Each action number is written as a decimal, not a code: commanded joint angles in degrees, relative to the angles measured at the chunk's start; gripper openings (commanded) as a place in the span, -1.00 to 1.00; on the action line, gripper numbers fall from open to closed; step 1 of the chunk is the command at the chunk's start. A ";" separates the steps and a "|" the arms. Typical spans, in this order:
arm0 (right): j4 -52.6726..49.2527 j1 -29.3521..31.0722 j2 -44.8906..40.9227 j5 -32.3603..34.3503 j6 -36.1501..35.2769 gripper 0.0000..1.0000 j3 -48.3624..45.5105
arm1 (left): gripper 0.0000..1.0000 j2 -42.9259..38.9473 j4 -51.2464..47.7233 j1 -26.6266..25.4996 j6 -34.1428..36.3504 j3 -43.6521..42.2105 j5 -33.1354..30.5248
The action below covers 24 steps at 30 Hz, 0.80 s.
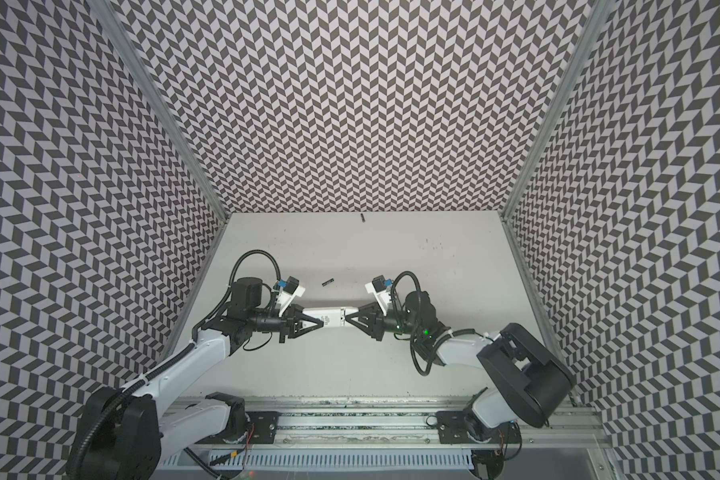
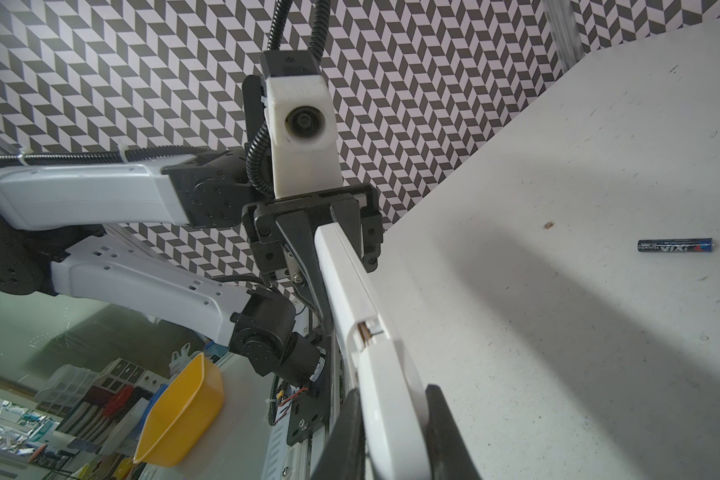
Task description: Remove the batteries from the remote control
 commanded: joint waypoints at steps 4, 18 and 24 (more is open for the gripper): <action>-1.78 -5.46 1.45 5.75 2.19 -0.92 -2.13 | -1.00 -0.64 -0.13 3.46 0.78 0.00 -11.27; -1.34 -5.64 0.87 4.38 2.34 -0.81 -2.54 | -1.00 -0.62 0.52 3.72 0.66 -0.30 -11.84; -1.34 -5.81 0.25 4.43 2.28 -0.70 -2.64 | -1.00 -0.40 -0.88 3.90 1.42 0.46 -13.13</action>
